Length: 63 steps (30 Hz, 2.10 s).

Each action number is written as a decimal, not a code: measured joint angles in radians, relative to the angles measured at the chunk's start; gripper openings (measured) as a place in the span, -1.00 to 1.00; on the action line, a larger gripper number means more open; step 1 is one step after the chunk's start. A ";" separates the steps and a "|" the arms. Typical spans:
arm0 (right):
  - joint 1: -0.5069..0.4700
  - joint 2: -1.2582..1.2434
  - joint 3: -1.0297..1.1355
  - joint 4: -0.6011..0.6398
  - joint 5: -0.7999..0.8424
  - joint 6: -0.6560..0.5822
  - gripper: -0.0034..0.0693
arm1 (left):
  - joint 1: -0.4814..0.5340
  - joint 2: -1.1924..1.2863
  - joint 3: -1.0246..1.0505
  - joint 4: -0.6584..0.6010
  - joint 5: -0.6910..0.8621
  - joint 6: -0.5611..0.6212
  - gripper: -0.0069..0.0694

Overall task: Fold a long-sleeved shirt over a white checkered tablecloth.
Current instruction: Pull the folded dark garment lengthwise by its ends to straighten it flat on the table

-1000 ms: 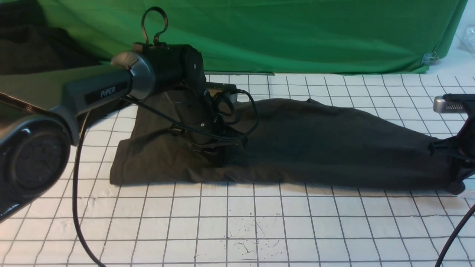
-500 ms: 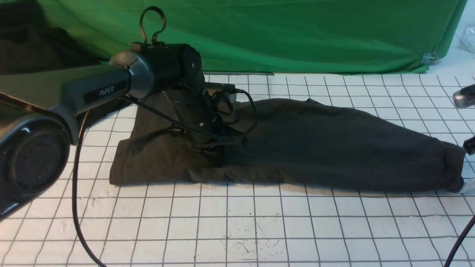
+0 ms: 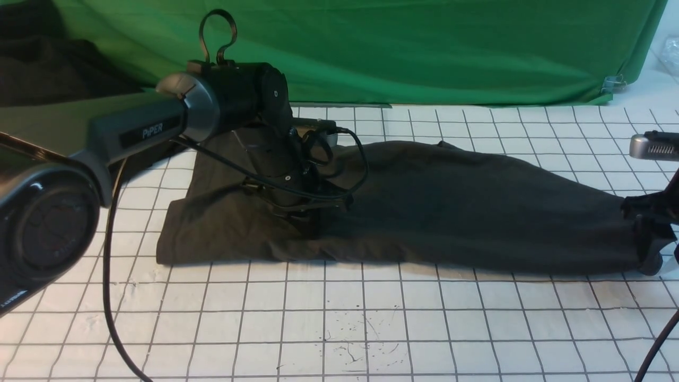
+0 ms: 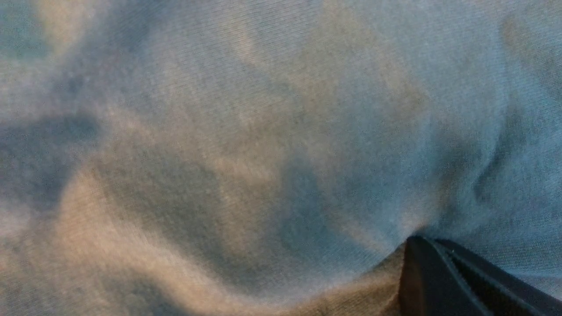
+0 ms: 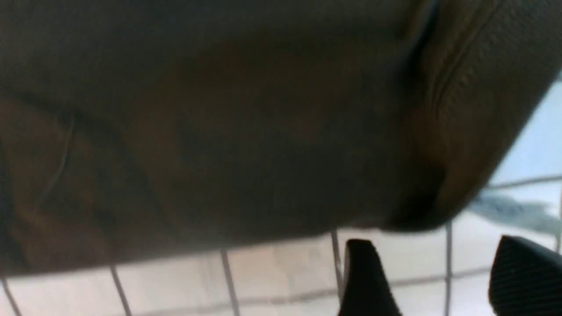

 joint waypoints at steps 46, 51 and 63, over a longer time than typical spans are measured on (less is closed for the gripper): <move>0.033 0.047 -0.025 -0.624 -0.238 0.038 -0.04 | 0.001 0.001 0.000 -0.011 -0.003 0.000 -0.83; 0.063 0.041 -0.133 -0.570 -0.068 0.128 0.46 | 0.001 0.001 0.000 -0.009 -0.003 0.000 -0.83; 0.067 -0.122 -0.146 -0.282 0.182 0.043 0.32 | 0.001 0.002 -0.001 -0.007 0.000 0.008 -0.83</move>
